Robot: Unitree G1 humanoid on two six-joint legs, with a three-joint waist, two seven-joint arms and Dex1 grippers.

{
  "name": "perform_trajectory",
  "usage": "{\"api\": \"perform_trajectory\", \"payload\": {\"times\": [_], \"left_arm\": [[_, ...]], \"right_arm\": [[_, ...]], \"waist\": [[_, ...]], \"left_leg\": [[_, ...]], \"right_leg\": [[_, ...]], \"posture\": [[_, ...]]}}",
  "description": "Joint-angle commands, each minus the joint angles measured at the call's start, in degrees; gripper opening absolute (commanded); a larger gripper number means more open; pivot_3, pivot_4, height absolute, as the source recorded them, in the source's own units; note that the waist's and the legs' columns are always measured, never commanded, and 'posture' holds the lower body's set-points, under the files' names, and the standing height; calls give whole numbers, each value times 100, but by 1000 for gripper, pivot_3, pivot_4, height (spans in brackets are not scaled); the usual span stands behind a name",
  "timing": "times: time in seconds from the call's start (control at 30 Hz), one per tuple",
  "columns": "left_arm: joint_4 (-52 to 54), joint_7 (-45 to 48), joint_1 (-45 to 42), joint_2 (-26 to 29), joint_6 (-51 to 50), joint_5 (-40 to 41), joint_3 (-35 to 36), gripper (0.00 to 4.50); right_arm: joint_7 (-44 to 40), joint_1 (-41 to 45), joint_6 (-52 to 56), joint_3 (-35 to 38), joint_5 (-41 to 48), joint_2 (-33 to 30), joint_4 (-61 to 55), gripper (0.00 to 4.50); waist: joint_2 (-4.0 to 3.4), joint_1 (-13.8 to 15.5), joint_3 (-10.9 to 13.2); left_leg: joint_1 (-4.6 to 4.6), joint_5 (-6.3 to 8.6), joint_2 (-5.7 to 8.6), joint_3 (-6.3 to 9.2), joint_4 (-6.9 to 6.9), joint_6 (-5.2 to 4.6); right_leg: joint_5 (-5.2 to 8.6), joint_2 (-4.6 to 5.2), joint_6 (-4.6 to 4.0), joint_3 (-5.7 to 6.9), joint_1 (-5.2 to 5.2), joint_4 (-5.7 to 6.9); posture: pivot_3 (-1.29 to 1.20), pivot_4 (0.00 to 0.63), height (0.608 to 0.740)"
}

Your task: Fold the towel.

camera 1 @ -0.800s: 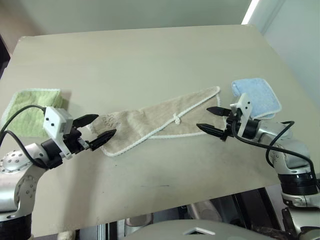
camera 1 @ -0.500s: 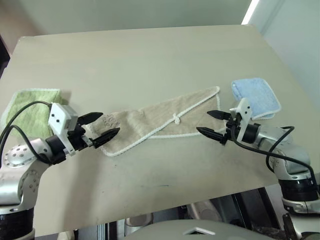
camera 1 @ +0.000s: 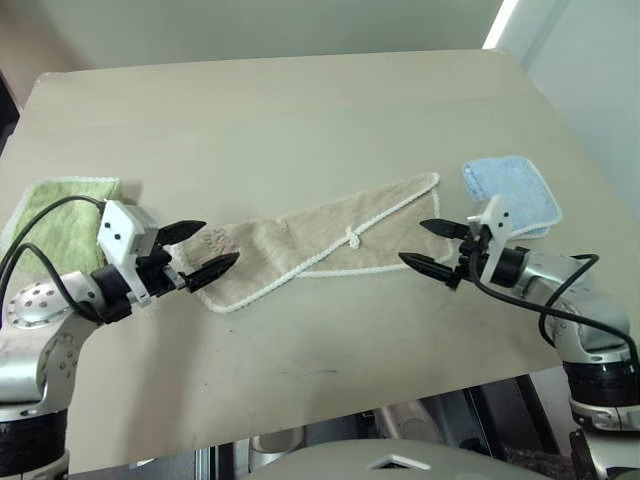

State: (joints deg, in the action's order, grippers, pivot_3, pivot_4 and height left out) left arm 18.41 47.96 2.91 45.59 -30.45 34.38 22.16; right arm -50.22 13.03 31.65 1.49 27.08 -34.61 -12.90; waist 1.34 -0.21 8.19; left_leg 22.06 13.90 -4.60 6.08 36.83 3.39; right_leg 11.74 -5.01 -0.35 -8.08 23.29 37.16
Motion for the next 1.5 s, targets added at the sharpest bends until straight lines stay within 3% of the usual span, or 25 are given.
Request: {"api": "perform_trajectory", "payload": {"times": [0.03, 0.2, 0.37, 0.57, 0.8, 0.97, 1.33, 1.43, 1.5], "left_arm": [[339, -155, 29, -37, 37, 3, 120, 4500], [515, 41, 599, 88, 45, 65, 553, 4500], [202, 570, 525, 505, 193, -3, 545, 4500], [-200, 1873, 311, 1330, 368, -132, -13, 4500], [-982, 3340, -320, 2245, 1775, -1172, -1212, 4500], [-1840, 3659, -1143, 2235, 2898, -2075, -2064, 4500], [-2067, 4074, -1557, 2103, 3406, -2511, -2831, 4500], [-2301, 3994, -1624, 2074, 3725, -2842, -2996, 3901], [-2509, 3907, -1702, 2030, 3953, -2999, -3049, 3242]], "right_arm": [[-138, 135, -144, 81, 68, -43, 43, 4489], [-170, 533, -203, -206, -71, 124, 328, 4489], [-124, 398, -179, -231, -53, 128, 204, 4489], [-109, 440, -160, -186, -66, 94, 207, 4489], [-4, 390, -136, -99, -71, 50, 90, 4489], [113, 243, -88, -34, -24, 36, -99, 4489], [222, 17, 22, 98, 38, 13, -359, 4489], [217, 24, 24, 93, 42, 22, -357, 4500], [220, 35, 28, 85, 47, 32, -365, 4500]], "waist": [[0, 0, 0], [-1, -52, -1], [0, 9, -1], [-1, 4, -2], [-1, 5, -2], [-6, 2, -5], [-12, -16, -10], [-23, -25, -17], [-34, -29, -26]], "left_leg": [[0, 0, -1, 1, 0, 0], [0, 0, -8, -6, -4, 0], [0, 0, -18, 7, -15, 0], [-2, 0, -18, 6, -9, 0], [18, 0, -24, 30, -9, 0], [48, 2, -24, 96, -8, -3], [97, 3, -27, 122, 6, -6], [96, 3, -26, 123, 12, -7], [95, 2, -26, 124, 16, -8]], "right_leg": [[0, -1, -1, 0, 0, 0], [-2, -9, -4, -6, 8, 3], [7, -17, -22, 9, 11, 11], [8, -18, -29, 4, 23, 38], [13, -27, -54, 7, 66, 82], [8, -41, -62, 11, 97, 86], [-26, -46, -11, 24, 131, 83], [-13, -46, -35, 23, 128, 83], [-10, -47, -46, 22, 125, 83]], "posture": [[0, 150, 740], [0, 150, 740], [0, 150, 740], [0, 150, 740], [0, 150, 740], [0, 150, 740], [0, 150, 740], [0, 150, 740], [0, 150, 740]]}}
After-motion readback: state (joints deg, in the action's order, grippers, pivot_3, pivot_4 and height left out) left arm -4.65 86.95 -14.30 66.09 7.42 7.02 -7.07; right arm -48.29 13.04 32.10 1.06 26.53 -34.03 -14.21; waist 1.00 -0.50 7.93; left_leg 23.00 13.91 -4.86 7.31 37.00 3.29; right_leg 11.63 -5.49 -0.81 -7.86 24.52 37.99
